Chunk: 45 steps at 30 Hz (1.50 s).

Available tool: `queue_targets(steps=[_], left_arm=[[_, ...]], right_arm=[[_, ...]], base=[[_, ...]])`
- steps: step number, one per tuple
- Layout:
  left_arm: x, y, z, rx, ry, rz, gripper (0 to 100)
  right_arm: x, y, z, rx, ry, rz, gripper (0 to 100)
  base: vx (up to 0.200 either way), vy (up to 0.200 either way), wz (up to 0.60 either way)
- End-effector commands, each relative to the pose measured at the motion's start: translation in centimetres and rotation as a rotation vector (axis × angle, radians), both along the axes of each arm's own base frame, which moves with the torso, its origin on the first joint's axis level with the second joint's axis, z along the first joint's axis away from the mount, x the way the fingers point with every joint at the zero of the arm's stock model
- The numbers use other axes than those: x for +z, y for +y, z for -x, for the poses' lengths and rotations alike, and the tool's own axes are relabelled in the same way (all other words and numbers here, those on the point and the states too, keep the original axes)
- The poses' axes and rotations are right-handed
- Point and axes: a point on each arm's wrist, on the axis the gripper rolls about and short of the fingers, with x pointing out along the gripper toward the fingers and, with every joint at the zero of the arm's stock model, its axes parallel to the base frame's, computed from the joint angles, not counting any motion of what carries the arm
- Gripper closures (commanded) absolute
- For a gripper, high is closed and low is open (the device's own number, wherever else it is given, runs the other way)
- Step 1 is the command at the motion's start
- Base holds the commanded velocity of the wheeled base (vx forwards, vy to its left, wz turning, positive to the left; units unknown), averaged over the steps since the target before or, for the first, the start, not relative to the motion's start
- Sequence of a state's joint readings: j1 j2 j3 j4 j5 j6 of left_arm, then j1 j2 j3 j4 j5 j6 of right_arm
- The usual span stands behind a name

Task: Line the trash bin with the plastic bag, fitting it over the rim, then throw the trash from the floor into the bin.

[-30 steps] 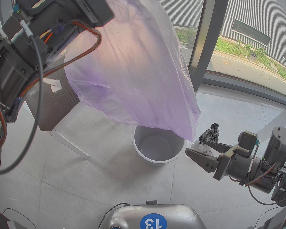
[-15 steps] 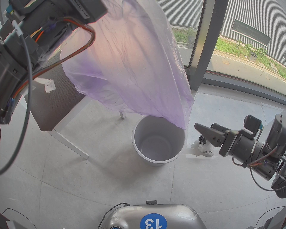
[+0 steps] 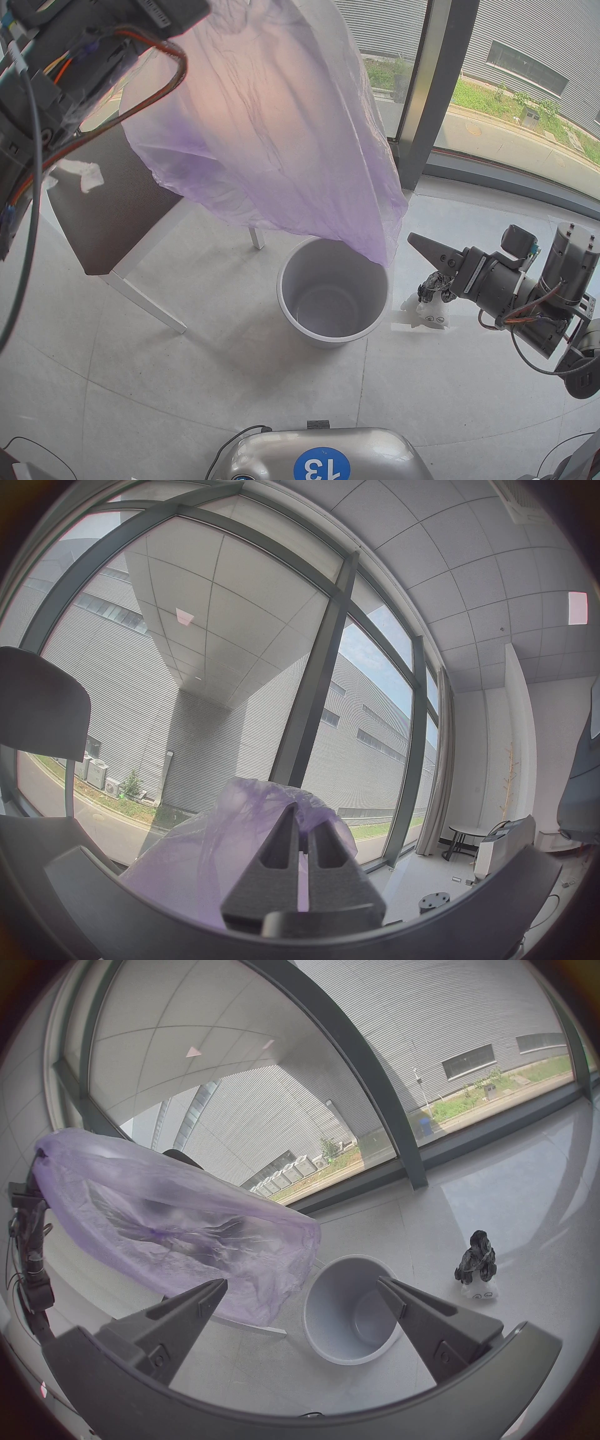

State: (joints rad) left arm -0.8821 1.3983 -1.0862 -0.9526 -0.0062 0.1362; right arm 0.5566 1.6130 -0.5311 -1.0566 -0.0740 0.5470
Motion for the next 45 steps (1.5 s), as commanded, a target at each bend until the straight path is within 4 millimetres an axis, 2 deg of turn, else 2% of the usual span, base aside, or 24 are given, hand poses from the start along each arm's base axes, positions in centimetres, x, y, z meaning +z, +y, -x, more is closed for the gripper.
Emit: queue_targets(steps=[1,10,21,37,45], left_arm=[[0.1,0.1,0.2,-0.004,-0.004,0.004,100],[0.3,0.2,0.7,-0.029,-0.021,0.002,100],[0.3,0.1,0.6,-0.032,-0.022,-0.001,100],[0.4,0.2,0.6,-0.030,-0.034,0.013,100],[0.4,0.2,0.6,-0.029,-0.033,0.014,100]], right_arm=[[-0.9,0.8,-1.5,-0.041,0.032,0.003,0],[-0.2,1.4,-2.5,-0.081,0.033,-0.080,0],[-0.4,2.1,-1.7,-0.045,0.047,-0.076,0],[-2.8,2.7,-1.5,-0.020,0.164,0.014,0],[-2.9,2.5,-1.4,-0.024,0.186,0.037,0]], base=[[0.000,0.000,0.00],[0.000,0.000,0.00],[0.000,0.000,0.00],[0.000,0.000,0.00],[0.000,0.000,0.00]])
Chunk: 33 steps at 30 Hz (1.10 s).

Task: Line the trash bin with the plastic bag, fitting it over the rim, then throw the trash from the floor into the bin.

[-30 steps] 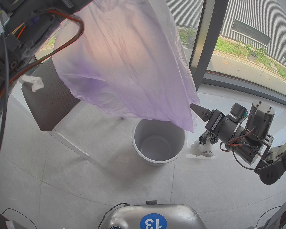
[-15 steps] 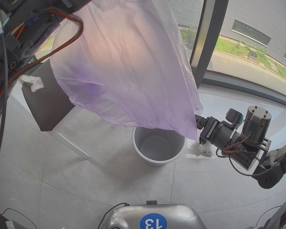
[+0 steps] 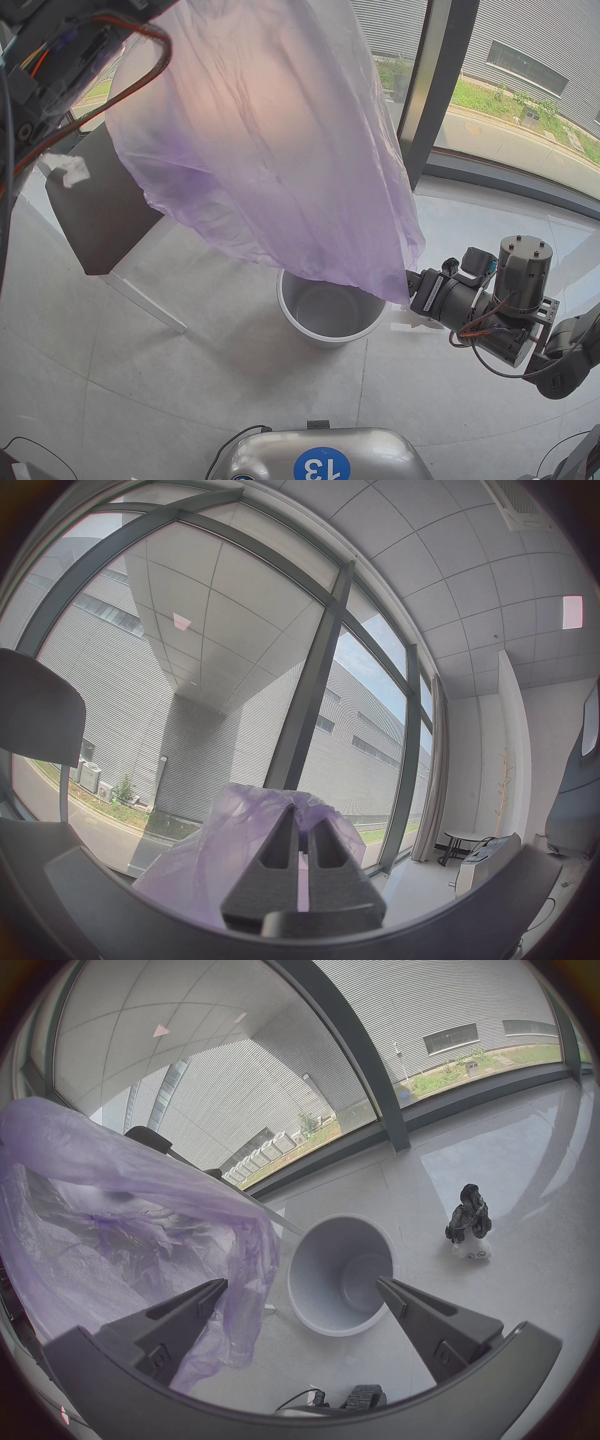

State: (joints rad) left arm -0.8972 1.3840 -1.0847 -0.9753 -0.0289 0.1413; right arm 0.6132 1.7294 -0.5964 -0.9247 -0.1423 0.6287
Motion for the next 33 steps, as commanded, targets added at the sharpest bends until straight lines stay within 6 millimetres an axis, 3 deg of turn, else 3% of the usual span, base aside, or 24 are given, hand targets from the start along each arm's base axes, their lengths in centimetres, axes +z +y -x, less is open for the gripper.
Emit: queue_targets(steps=[1,19,25,33], left_arm=[[-0.1,0.0,-0.1,0.002,0.003,-0.003,100],[-0.2,0.5,0.1,0.015,-0.001,0.002,100],[-0.3,0.5,0.0,0.015,0.002,-0.001,100],[-0.3,0.4,0.0,0.012,0.001,-0.001,100]], right_arm=[[-0.1,-0.1,0.0,-0.002,0.008,0.011,0],[-0.3,-0.8,0.1,-0.009,0.028,0.075,0],[1.1,-1.1,0.6,-0.002,-0.014,0.022,0],[1.4,-0.1,0.8,0.070,-0.029,-0.134,0]], base=[[0.000,0.000,0.00],[0.000,0.000,0.00],[0.000,0.000,0.00],[0.000,0.000,0.00]])
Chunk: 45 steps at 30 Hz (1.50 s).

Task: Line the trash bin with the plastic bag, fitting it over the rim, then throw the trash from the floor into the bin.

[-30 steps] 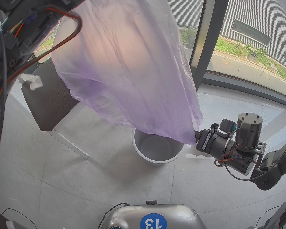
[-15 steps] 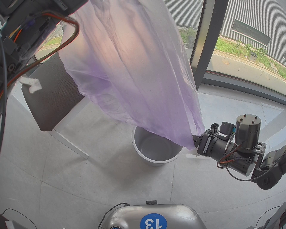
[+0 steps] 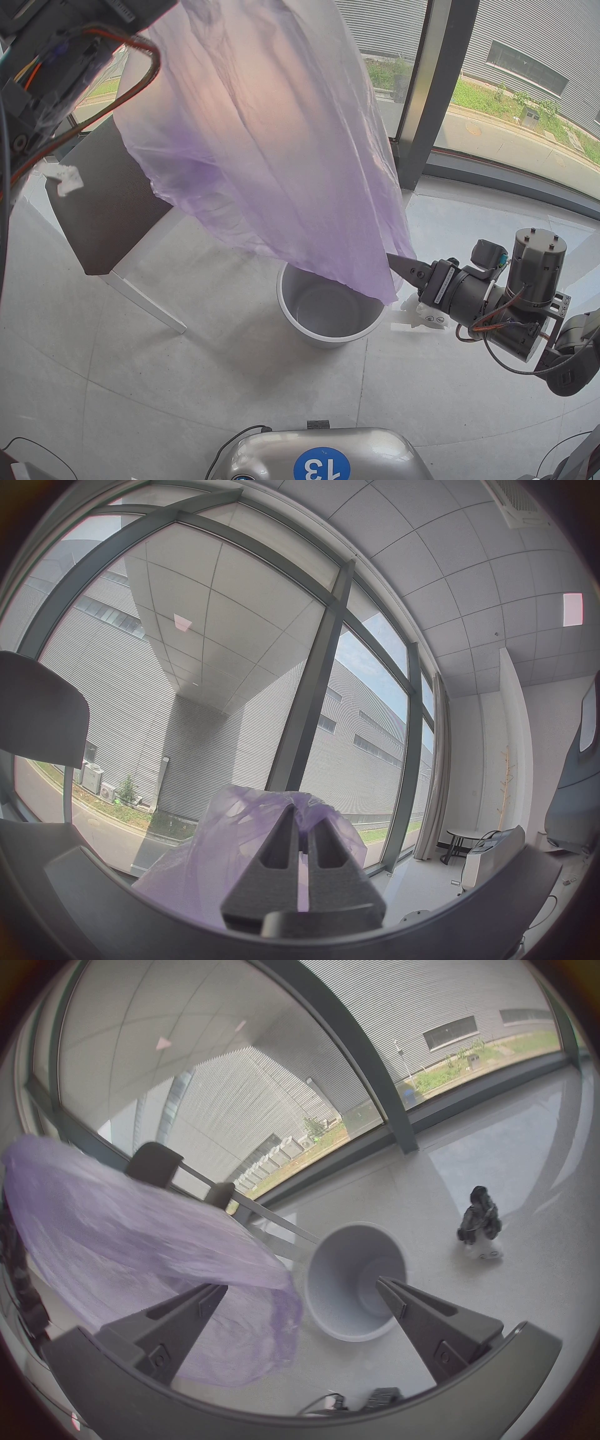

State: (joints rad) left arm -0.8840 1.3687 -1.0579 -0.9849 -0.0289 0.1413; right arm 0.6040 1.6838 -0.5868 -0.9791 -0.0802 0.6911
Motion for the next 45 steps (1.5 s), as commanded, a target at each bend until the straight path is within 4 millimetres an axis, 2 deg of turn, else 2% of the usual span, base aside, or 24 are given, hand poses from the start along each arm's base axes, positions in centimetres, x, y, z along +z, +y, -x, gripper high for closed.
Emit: queue_targets(steps=[1,4,5,9,18,20,30,45], left_arm=[[0.2,0.0,0.0,-0.001,-0.003,0.004,100],[0.2,0.0,0.0,-0.001,-0.004,0.005,100],[0.2,-0.1,0.0,-0.001,-0.004,0.005,100],[0.1,-0.2,-0.1,-0.001,-0.003,0.003,100],[0.0,-0.3,-0.2,-0.001,0.000,0.000,100],[0.0,-0.4,-0.2,-0.003,0.001,-0.002,100],[0.0,-0.4,-0.2,-0.006,0.000,-0.001,100],[-0.3,-0.6,-0.4,-0.004,0.002,-0.003,100]], right_arm=[[-0.8,0.9,0.6,0.065,0.023,-0.038,0],[-1.5,1.2,0.6,0.075,0.032,-0.032,0],[-2.4,1.7,0.6,0.088,0.048,-0.023,0],[-3.9,2.6,0.6,0.113,0.073,-0.007,0],[-4.7,3.4,0.2,0.121,0.047,-0.070,0],[-5.5,3.9,0.0,0.131,0.048,-0.106,0],[-6.8,4.7,0.1,0.154,0.018,-0.164,0],[-6.6,4.7,0.1,0.147,0.004,-0.168,0]], base=[[0.000,0.000,0.00],[0.000,0.000,0.00],[0.000,0.000,0.00],[0.000,0.000,0.00],[0.000,0.000,0.00],[0.000,0.000,0.00],[0.000,0.000,0.00],[0.000,0.000,0.00]])
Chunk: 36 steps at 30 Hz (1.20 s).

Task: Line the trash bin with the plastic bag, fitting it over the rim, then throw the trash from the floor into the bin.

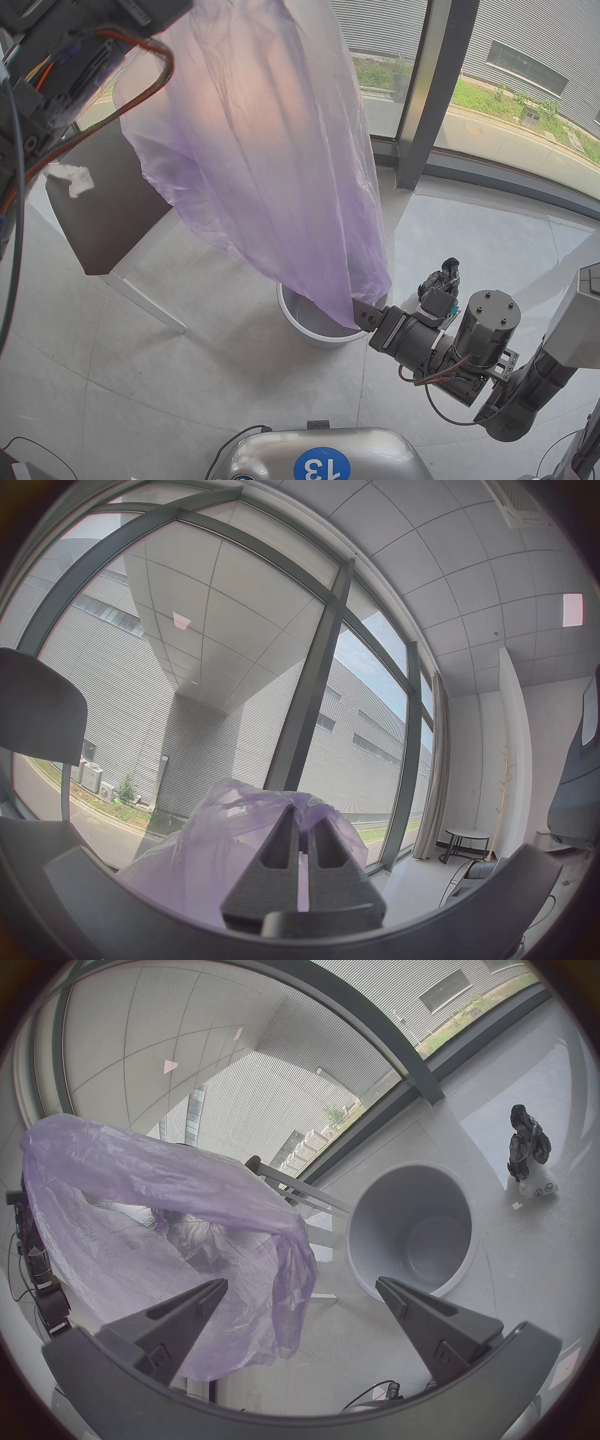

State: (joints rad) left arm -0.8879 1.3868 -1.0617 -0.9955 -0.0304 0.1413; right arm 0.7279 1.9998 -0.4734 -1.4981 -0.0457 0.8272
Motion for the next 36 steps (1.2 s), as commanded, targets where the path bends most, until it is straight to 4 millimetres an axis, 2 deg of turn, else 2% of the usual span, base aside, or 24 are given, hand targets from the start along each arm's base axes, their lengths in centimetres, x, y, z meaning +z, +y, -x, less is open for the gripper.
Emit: queue_targets(steps=[1,12,31,32,36], left_arm=[[-0.1,-0.1,-0.1,0.001,0.001,0.001,100],[-0.1,-0.2,0.0,-0.005,0.001,-0.001,100],[-0.3,-0.3,-0.1,-0.005,0.005,-0.006,100],[-0.3,-0.3,-0.1,-0.005,0.005,-0.006,100],[-0.3,-0.3,-0.1,-0.005,0.006,-0.007,100]], right_arm=[[0.0,0.0,0.0,-0.001,-0.004,0.001,0],[0.1,-0.8,-0.9,-0.041,-0.021,0.006,0],[0.3,-1.1,-1.3,-0.059,-0.045,0.005,0],[0.3,-1.1,-1.3,-0.059,-0.047,0.005,100],[0.4,-1.2,-1.3,-0.059,-0.051,0.005,100]], base=[[0.000,0.000,0.00],[0.000,0.000,0.00],[0.000,0.000,0.00],[0.000,0.000,0.00],[0.000,0.000,0.00]])
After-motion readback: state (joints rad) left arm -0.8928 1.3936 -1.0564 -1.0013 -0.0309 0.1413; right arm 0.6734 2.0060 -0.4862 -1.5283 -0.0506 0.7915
